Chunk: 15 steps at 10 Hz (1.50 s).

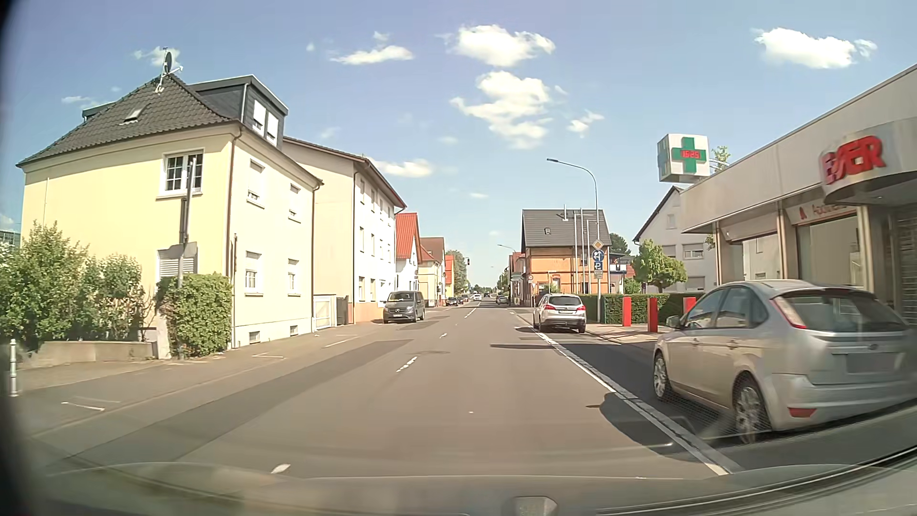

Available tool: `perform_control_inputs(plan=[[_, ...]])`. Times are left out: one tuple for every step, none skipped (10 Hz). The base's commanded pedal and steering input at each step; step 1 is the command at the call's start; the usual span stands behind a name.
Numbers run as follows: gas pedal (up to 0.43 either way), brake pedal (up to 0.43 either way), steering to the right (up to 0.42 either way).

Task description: Follow the waypoints while adhering to traffic rules and regulations

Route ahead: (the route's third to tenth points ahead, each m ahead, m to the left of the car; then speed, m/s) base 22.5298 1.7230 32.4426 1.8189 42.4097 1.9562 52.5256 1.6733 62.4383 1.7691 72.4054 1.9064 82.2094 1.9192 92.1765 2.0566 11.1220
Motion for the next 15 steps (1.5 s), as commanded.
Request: perform_control_inputs(plan=[[0.0,0.03,0.0],[0.0,0.03,0.0],[0.0,0.03,0.0],[0.0,0.03,0.0],[0.0,0.03,0.003],[0.0,0.03,0.005],[0.0,0.03,0.005],[0.0,0.03,0.004],[0.0,0.03,0.004],[0.0,0.03,0.004],[0.0,0.03,0.004],[0.0,0.037,0.004],[0.0,0.037,0.004],[0.0,0.049,0.004],[0.0,0.055,0.004]])
